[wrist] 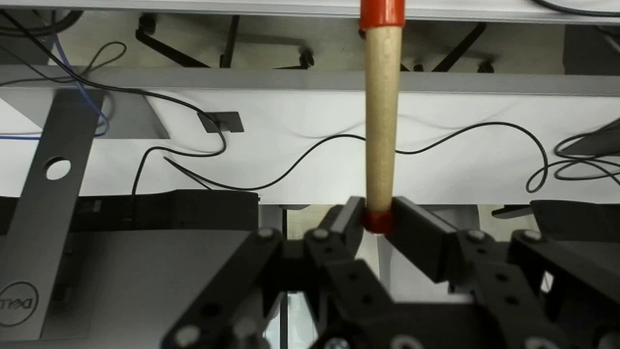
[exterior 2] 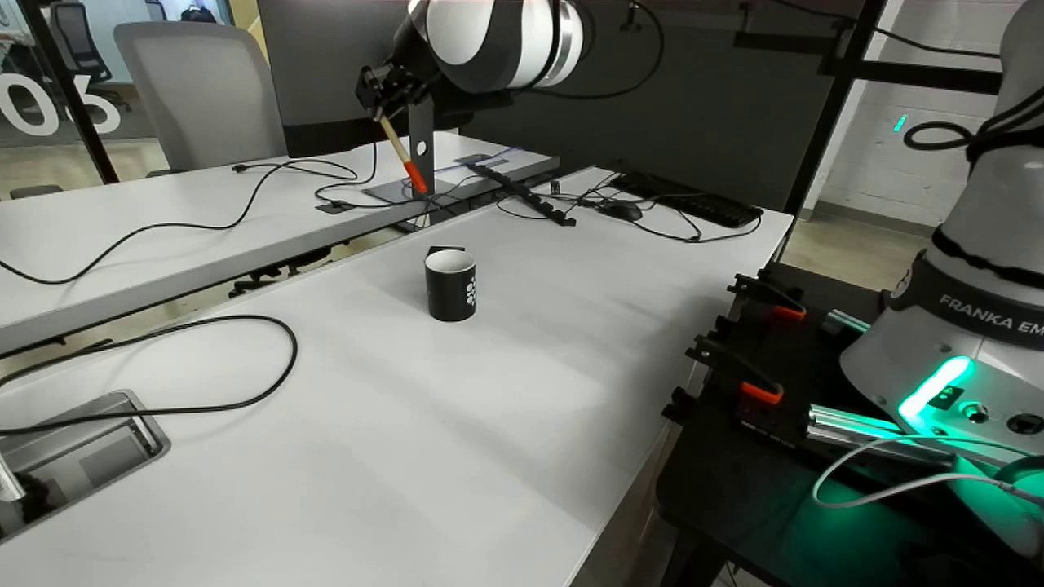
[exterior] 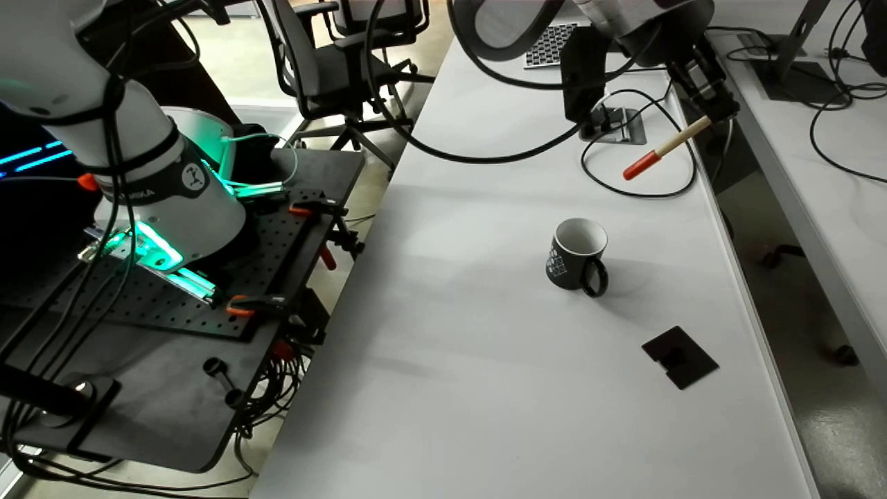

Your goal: Put the pen in the cup

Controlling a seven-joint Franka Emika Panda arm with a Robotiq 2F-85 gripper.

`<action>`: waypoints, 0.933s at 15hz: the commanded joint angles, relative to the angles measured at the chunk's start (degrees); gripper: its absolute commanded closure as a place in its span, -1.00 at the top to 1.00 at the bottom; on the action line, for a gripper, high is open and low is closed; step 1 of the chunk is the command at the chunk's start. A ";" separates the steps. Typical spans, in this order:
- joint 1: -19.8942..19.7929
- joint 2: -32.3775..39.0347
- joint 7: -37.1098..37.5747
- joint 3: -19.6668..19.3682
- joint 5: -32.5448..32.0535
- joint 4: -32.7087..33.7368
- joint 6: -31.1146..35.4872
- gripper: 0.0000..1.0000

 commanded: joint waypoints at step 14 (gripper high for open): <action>-0.31 0.17 0.81 -0.38 0.40 -1.63 -0.06 -0.90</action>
